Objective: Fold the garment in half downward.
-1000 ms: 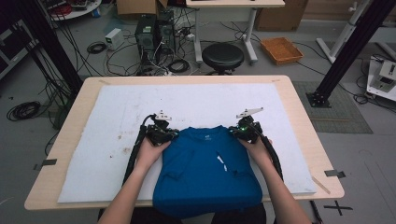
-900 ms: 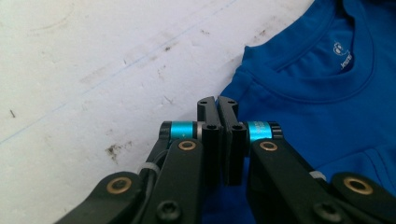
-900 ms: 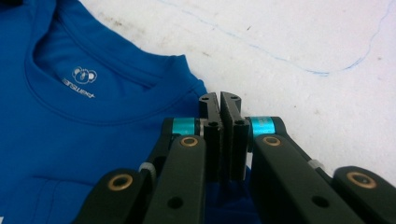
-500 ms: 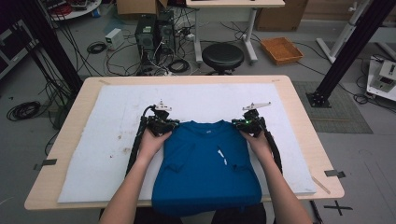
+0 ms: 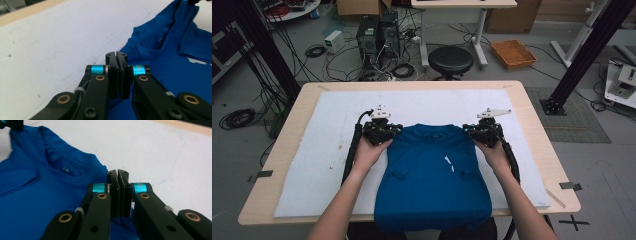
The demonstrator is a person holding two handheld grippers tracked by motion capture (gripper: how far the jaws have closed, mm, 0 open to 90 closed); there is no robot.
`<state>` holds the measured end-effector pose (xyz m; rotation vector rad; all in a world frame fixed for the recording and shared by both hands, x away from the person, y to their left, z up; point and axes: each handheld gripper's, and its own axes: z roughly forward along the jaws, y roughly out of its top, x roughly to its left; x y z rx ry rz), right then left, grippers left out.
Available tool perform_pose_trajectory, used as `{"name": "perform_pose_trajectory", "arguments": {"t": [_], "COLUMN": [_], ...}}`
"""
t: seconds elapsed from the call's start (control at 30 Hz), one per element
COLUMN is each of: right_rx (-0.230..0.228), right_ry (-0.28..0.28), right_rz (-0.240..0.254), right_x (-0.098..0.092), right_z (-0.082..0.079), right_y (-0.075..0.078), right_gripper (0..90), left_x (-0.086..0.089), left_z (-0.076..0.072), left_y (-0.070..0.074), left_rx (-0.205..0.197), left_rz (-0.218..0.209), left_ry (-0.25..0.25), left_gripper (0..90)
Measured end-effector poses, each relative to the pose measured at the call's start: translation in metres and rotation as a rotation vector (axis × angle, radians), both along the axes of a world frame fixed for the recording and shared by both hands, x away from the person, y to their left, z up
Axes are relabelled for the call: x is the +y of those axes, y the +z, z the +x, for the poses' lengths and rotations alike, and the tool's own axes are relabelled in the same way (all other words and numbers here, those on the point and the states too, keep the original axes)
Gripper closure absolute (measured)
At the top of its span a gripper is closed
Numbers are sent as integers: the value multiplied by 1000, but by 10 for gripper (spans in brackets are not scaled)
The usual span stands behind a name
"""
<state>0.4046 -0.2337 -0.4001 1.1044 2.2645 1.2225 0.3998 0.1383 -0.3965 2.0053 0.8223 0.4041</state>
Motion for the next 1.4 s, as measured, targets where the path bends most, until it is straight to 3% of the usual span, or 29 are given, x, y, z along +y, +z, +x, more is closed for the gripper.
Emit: {"name": "perform_pose_trajectory", "arguments": {"t": [0.17,0.3,0.63,0.77,0.87,0.97,1.1,1.2,1.3,1.4], "right_rx": [-65,-94,-105,-99,-78,-60,-37,-26,8,20], "right_ry": [46,70,121,143,157,179,225,246,258,260], "right_rz": [-10,-36,-74,-126,-150,-149,-200,-236,-236,-225], "right_x": [-3,-4,-14,-16,-17,-15,0,10,14,12], "right_z": [-39,-71,-139,-160,-165,-161,-155,-149,-142,-141], "right_y": [8,5,-2,-12,-18,-24,-33,-39,-42,-41], "right_gripper": [889,889,900,900,900,820,731,734,881,900], "left_x": [4,5,6,4,0,-1,-1,-1,-1,1], "left_z": [-33,-60,-123,-142,-150,-148,-141,-139,-139,-140], "left_y": [5,2,-8,-16,-24,-28,-30,-30,-30,-29], "left_rx": [-45,-68,-88,-83,-79,-72,-62,-61,-61,-61], "left_rz": [22,33,77,117,150,153,152,148,149,146], "left_ry": [-50,-97,-201,-241,-257,-254,-246,-245,-248,-251], "left_gripper": [883,882,882,882,881,880,880,879,878,878]}}
